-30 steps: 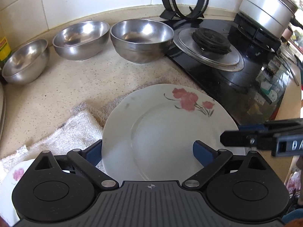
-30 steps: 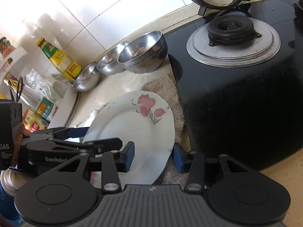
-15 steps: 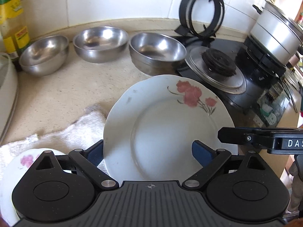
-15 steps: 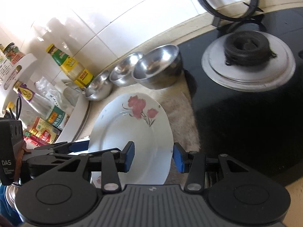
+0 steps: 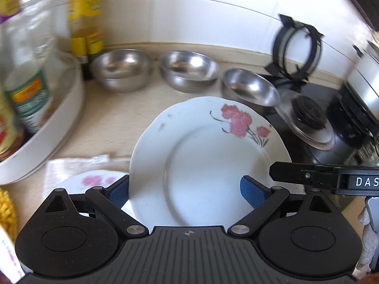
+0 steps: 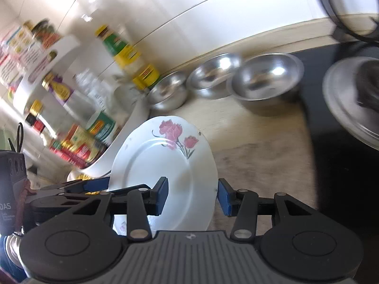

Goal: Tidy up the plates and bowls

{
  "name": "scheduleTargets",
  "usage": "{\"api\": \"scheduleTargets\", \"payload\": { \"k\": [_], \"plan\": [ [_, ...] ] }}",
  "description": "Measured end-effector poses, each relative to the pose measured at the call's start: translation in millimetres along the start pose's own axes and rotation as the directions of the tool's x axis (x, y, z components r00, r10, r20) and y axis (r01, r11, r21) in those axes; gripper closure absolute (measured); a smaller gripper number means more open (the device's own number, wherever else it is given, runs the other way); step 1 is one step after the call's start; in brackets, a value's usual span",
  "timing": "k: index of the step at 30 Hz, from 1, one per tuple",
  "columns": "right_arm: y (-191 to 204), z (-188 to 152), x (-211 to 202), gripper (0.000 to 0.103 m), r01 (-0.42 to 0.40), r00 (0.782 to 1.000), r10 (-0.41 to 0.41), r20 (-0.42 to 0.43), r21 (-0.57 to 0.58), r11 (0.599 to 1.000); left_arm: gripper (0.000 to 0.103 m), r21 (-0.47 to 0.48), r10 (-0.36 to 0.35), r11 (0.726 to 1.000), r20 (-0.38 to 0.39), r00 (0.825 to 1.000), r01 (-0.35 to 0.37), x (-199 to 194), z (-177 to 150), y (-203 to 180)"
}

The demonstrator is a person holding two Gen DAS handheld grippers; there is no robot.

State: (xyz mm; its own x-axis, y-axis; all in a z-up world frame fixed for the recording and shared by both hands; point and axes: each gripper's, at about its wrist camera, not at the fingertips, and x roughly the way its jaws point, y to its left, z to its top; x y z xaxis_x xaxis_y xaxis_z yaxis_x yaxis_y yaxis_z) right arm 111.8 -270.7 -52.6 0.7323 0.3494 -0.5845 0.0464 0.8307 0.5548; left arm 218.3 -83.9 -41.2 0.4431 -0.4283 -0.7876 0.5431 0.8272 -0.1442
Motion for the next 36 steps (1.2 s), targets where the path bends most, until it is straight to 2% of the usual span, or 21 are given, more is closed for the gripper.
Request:
{"api": "scheduleTargets", "payload": {
  "k": [9, 18, 25, 28, 32, 36],
  "plan": [
    [41, 2, 45, 0.052, -0.092, 0.99, 0.08, -0.115, -0.097, 0.991, 0.005, -0.146, 0.12, 0.982, 0.011, 0.993, -0.117, -24, -18, 45],
    [65, -12, 81, 0.052, -0.129, 0.968, 0.096, -0.23, -0.133, 0.983, 0.005, -0.248, 0.189, 0.951, -0.014, 0.982, -0.187, -38, -44, 82],
    [74, -15, 91, 0.05, -0.128, 0.966, 0.089, -0.244, -0.152, 0.98, 0.006, -0.294, 0.207, 0.932, -0.045, 0.977, -0.211, -38, -57, 100],
    [83, -18, 95, 0.04, -0.134, 0.966, 0.088, -0.243, -0.18, 0.975, 0.009, -0.321, 0.187, 0.927, -0.053, 0.981, -0.194, -39, -61, 109],
    [89, -17, 99, 0.038, -0.097, 0.977, 0.052, -0.206, -0.218, 0.971, 0.012, -0.347, 0.187, 0.917, -0.058, 0.981, -0.196, -40, -64, 119],
    [97, -16, 100, 0.037, -0.136, 0.974, 0.078, -0.214, -0.272, 0.953, 0.013, -0.345, 0.177, 0.921, -0.037, 0.983, -0.179, -48, -64, 123]
  ]
}}
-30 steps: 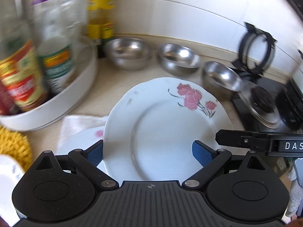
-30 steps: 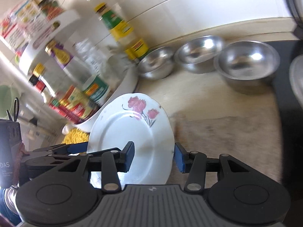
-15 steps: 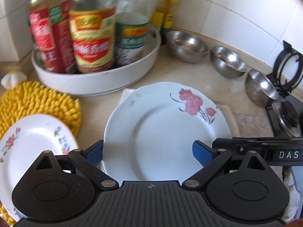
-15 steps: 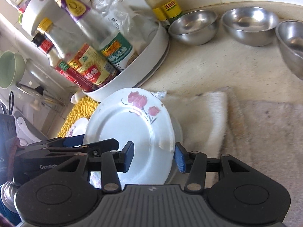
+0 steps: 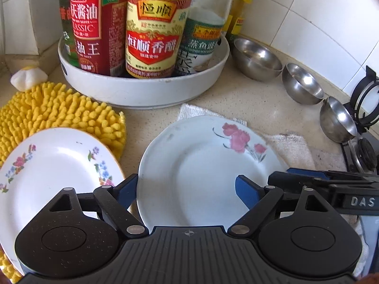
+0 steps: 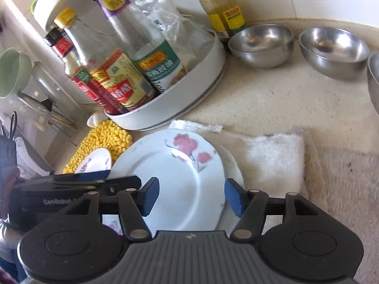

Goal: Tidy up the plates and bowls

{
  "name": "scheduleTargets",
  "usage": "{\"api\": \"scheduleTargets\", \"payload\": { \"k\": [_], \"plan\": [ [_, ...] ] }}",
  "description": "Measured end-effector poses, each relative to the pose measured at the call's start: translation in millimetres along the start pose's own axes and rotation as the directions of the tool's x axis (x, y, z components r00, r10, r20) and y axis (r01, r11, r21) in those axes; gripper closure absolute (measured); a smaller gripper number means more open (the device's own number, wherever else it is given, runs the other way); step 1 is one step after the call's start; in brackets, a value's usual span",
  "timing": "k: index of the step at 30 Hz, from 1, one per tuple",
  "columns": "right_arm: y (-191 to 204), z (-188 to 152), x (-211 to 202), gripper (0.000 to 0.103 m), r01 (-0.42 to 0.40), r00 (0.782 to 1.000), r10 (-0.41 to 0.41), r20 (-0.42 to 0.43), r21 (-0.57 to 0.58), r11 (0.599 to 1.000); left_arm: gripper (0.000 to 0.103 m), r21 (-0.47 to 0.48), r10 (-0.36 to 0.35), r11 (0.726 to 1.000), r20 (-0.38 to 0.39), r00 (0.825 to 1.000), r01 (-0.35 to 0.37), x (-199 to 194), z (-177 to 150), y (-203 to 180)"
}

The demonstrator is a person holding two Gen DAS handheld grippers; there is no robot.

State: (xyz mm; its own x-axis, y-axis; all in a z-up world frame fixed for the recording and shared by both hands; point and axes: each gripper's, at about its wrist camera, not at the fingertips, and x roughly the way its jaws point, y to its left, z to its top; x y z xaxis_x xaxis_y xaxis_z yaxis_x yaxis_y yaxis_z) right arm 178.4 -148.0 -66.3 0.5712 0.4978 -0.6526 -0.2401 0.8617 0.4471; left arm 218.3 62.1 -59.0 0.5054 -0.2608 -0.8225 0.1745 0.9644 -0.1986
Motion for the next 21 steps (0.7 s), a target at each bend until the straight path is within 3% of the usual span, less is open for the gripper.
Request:
{"api": "scheduleTargets", "payload": {
  "k": [5, 10, 15, 21],
  "plan": [
    [-2, -3, -11, 0.037, -0.021, 1.0, 0.021, 0.017, 0.001, 1.0, 0.01, 0.003, 0.023, 1.0, 0.071, 0.997, -0.023, -23, 4, 3],
    [-28, -15, -38, 0.037, 0.077, 0.996, -0.078, 0.034, 0.011, 0.997, 0.008, -0.028, 0.042, 0.999, 0.106, 0.994, -0.039, -39, 1, 10],
    [-58, -29, -68, 0.037, 0.148, 0.987, -0.152, 0.052, 0.075, 0.986, 0.008, -0.023, -0.005, 1.0, 0.095, 0.995, 0.007, -41, -11, 2],
    [-75, -41, -84, 0.037, 0.172, 0.982, -0.179, 0.059, 0.111, 0.979, 0.008, 0.012, -0.057, 0.998, 0.084, 0.995, 0.056, -32, -15, -26]
  ]
}}
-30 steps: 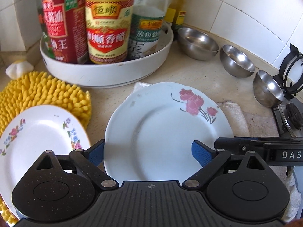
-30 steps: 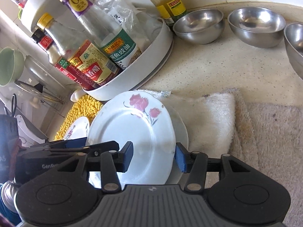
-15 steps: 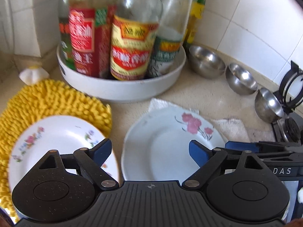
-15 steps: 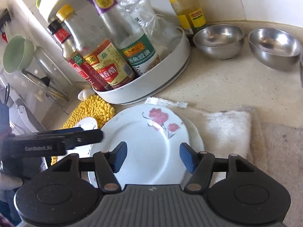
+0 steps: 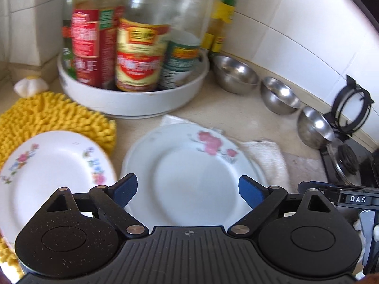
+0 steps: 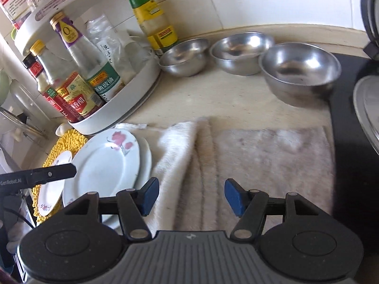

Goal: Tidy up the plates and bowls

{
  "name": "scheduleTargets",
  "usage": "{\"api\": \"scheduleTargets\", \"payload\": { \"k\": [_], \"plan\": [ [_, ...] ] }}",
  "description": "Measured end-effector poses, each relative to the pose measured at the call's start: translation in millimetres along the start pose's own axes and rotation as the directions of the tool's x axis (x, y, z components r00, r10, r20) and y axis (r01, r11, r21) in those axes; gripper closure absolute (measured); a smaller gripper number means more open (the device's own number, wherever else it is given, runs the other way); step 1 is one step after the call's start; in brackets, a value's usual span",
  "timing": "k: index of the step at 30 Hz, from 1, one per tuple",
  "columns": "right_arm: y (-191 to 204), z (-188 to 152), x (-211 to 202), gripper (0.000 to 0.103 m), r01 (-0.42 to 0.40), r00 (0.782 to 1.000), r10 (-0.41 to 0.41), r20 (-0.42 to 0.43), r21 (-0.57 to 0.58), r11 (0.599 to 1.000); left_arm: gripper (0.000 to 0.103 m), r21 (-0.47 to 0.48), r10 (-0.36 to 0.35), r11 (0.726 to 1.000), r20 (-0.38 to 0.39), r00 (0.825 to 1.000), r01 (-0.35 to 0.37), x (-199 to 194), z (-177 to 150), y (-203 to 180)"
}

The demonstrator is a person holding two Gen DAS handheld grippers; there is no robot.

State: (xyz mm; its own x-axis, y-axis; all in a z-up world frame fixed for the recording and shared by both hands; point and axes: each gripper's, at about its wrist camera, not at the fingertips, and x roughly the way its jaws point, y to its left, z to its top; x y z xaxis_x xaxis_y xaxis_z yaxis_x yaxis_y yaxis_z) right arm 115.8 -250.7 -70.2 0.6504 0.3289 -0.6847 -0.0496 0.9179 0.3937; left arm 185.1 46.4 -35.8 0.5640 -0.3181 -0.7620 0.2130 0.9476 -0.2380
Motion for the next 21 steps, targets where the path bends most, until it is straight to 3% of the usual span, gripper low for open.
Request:
{"api": "scheduleTargets", "payload": {
  "k": [5, 13, 21],
  "plan": [
    [-10, -7, -9, 0.037, -0.006, 1.0, 0.006, 0.005, 0.018, 1.0, 0.008, 0.038, -0.024, 0.999, -0.011, 1.0, 0.025, 6, -2, -24],
    [6, -2, -9, 0.037, -0.089, 0.996, 0.09, 0.005, -0.061, 0.994, 0.007, 0.064, -0.025, 0.998, -0.015, 1.0, 0.026, 8, -13, -52],
    [28, 0, 5, 0.037, -0.138, 0.99, 0.136, -0.028, -0.124, 0.983, 0.006, 0.006, 0.123, 0.992, 0.008, 0.992, -0.123, 12, -16, -28]
  ]
}}
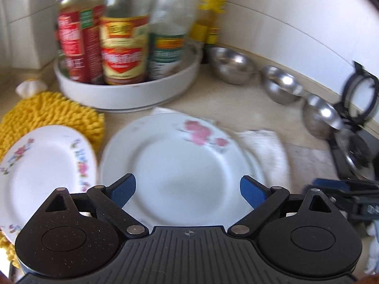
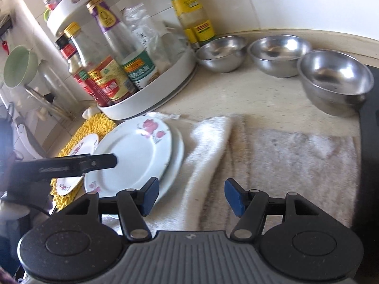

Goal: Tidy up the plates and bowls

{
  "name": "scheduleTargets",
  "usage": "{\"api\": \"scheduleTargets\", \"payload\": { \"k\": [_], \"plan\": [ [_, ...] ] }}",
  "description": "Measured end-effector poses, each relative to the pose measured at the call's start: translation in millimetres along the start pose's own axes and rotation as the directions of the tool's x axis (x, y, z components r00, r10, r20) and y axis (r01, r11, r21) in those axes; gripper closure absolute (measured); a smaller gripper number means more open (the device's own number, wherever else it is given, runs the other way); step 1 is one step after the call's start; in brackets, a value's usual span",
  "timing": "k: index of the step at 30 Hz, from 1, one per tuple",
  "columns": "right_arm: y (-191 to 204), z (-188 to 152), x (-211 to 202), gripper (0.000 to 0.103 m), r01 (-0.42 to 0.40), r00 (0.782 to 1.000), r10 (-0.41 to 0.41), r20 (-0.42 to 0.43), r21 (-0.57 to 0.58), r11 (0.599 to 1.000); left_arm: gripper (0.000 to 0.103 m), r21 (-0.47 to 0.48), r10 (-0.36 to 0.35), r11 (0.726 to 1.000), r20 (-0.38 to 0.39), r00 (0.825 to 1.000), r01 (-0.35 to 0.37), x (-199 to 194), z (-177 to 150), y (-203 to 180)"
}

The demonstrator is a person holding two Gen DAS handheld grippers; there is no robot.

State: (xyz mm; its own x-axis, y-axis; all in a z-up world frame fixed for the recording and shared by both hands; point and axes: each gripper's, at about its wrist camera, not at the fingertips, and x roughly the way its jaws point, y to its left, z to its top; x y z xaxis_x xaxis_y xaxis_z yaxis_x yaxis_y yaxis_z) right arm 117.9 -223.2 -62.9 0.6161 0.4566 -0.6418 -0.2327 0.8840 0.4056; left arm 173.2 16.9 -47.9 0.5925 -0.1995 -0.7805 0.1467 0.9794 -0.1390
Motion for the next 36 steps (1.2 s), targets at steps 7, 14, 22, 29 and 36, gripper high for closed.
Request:
{"api": "scheduleTargets", "payload": {
  "k": [7, 14, 22, 29, 36],
  "plan": [
    [27, 9, 27, 0.037, 0.038, 0.999, -0.039, -0.025, -0.024, 0.999, 0.005, 0.02, 0.04, 0.999, 0.029, 0.999, -0.04, 15, 6, 19],
    [40, 11, 37, 0.037, 0.089, 0.996, -0.089, -0.02, -0.004, 0.996, 0.004, -0.012, -0.02, 1.0, 0.039, 0.999, 0.021, 15, 17, 40],
    [52, 15, 44, 0.037, 0.118, 0.993, -0.118, -0.021, -0.009, 0.993, 0.002, 0.038, -0.117, 0.992, -0.061, 0.991, 0.12, 32, 7, 32],
    [90, 38, 58, 0.037, 0.052, 0.999, -0.053, -0.003, -0.128, 0.99, 0.004, -0.005, -0.081, 0.997, 0.03, 0.996, 0.081, -4, 19, 68],
    [141, 58, 92, 0.037, -0.022, 0.999, 0.015, -0.03, -0.257, 0.966, 0.002, -0.13, 0.131, 0.984, 0.039, 0.991, -0.125, -34, 22, 137]
  ]
}}
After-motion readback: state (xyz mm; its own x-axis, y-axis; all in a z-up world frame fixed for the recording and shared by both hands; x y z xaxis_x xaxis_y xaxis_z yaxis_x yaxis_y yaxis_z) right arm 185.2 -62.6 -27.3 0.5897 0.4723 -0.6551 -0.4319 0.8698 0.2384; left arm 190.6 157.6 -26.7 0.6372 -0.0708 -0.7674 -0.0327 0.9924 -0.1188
